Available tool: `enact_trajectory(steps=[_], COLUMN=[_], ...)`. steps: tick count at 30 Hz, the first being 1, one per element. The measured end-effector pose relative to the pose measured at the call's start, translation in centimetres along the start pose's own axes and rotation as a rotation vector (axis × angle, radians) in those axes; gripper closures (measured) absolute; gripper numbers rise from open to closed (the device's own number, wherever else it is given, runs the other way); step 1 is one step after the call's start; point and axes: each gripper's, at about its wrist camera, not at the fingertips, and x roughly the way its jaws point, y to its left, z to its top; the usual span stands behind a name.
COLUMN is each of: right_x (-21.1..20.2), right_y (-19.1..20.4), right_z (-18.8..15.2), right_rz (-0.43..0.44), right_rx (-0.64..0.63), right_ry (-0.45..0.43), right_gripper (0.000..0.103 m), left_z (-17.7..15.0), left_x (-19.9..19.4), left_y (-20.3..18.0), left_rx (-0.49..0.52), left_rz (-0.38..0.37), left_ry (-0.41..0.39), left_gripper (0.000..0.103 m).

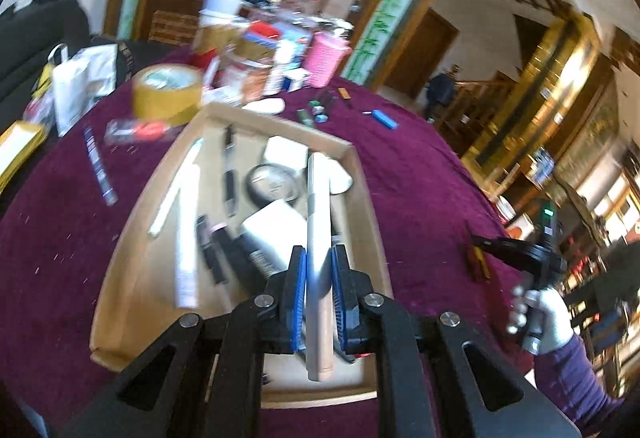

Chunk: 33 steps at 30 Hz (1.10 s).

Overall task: Organize rigid objects
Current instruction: 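Carry the white stick toward the tray with the left tool while the right tool grasps the yellow pen, then lower the white stick into the tray with the left tool while the right tool carries the yellow pen there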

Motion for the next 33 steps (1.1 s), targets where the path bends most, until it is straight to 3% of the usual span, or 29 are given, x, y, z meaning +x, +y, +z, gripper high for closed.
enact_trajectory(steps=[5,11,16,22,25,30,33], right_x=[-2.1,-3.0,-2.0,1.2,3.1,7.0,9.2], right_y=[2.2,9.9,16.2,22.7,25.7,31.5,34.0], right_z=[-0.8,-2.2,-3.9,-4.0,-3.6,-3.4,-3.3], right_rz=[0.177,0.386,0.483,0.527,0.542,0.535,0.514], right_rx=[0.002,-0.110,-0.200,-0.264,-0.280,-0.306,-0.312], right_ry=[-0.002,0.070,0.151,0.225,0.270,0.347,0.370], right_gripper=[0.094,0.093,0.093,0.093,0.093,0.093,0.092], left_z=[-0.9,-0.9,-1.0,-0.8,-0.8,-1.1,-1.3], left_x=[0.7,2.4,3.7,4.0,3.5,1.8,0.6], left_y=[2.1,3.4,4.3,5.4,5.5,5.1,4.9], left_rx=[-0.070,-0.126,-0.148,-0.189,-0.196,-0.196,-0.178], left_rz=[0.070,0.144,0.215,0.256,0.229,0.182,0.195], left_ry=[0.031,0.083,0.107,0.103,0.077,0.025,-0.005], left_gripper=[0.091,0.091,0.091,0.090,0.074,0.064,0.055])
